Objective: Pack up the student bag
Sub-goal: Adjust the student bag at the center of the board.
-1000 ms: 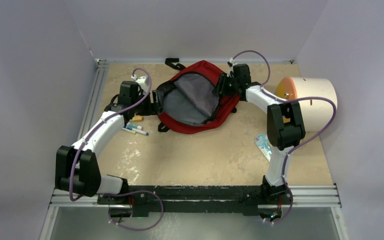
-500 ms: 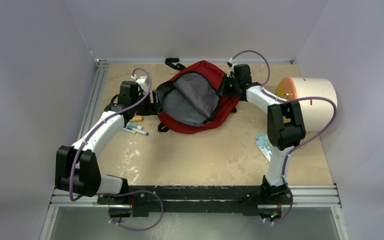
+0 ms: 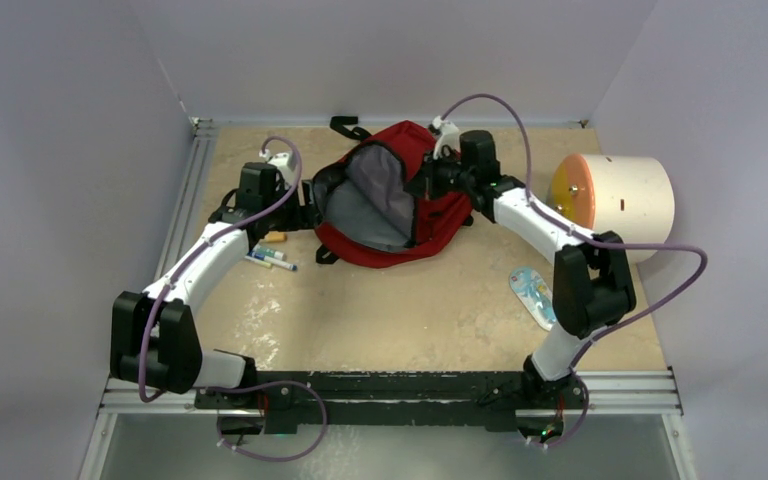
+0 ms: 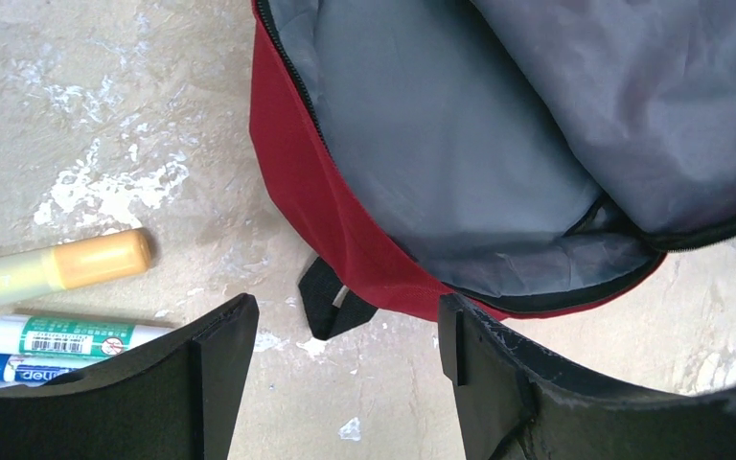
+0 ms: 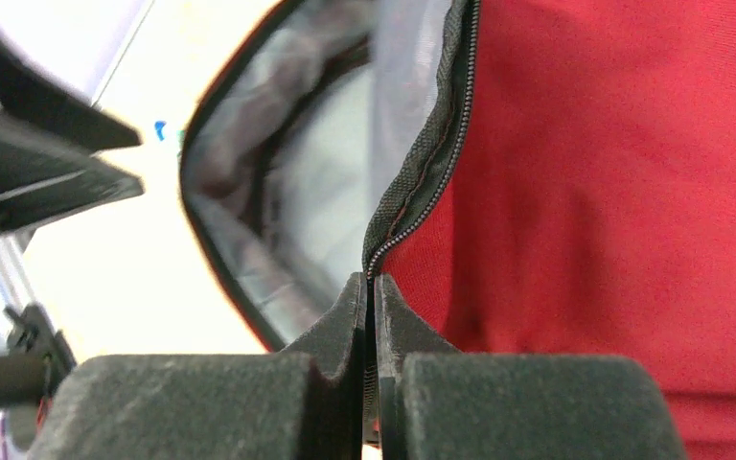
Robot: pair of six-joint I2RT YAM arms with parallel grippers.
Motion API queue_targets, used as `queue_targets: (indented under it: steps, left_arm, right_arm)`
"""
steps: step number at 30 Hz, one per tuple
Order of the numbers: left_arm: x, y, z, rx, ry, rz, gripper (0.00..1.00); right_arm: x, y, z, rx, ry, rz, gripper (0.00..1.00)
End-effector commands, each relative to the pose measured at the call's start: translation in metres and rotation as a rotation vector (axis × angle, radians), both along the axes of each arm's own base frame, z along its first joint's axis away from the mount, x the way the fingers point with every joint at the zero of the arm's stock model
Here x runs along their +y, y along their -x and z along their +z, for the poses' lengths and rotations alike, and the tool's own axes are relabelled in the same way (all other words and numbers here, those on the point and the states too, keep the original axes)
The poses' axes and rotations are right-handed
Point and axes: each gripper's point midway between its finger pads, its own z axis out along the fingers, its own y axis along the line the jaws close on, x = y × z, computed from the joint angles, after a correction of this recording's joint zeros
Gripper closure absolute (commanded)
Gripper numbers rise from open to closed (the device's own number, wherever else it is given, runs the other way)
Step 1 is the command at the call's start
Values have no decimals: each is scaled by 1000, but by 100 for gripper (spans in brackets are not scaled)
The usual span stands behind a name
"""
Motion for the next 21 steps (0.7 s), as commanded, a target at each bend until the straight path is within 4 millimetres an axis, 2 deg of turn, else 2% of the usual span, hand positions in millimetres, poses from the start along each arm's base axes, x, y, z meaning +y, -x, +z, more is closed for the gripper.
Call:
queue_targets:
  steps: [1,5,9,15,18,21]
  left_arm:
    - [8,-6,18,-63,3,50,32]
    - [10,-6,15,-56,-1,59,32]
    - [9,-6,12,-44,2,58,32]
    - [3,-10,9,-33,19,42,32]
    - [0,-12,10,-25,42,50,32]
    - [-2,-13,13,-26,65,62,32]
  right_arm:
    - [49,48,10,-66,-6,222,98]
    - [72,78,11,-64,-20,333,84]
    - [72,86,25,-103,-34,345,72]
    - [68,87,44,-144,-61,302,70]
    - [67,89,42,-132,-75,283,70]
    - [60,82,34,-105,-68,198,70]
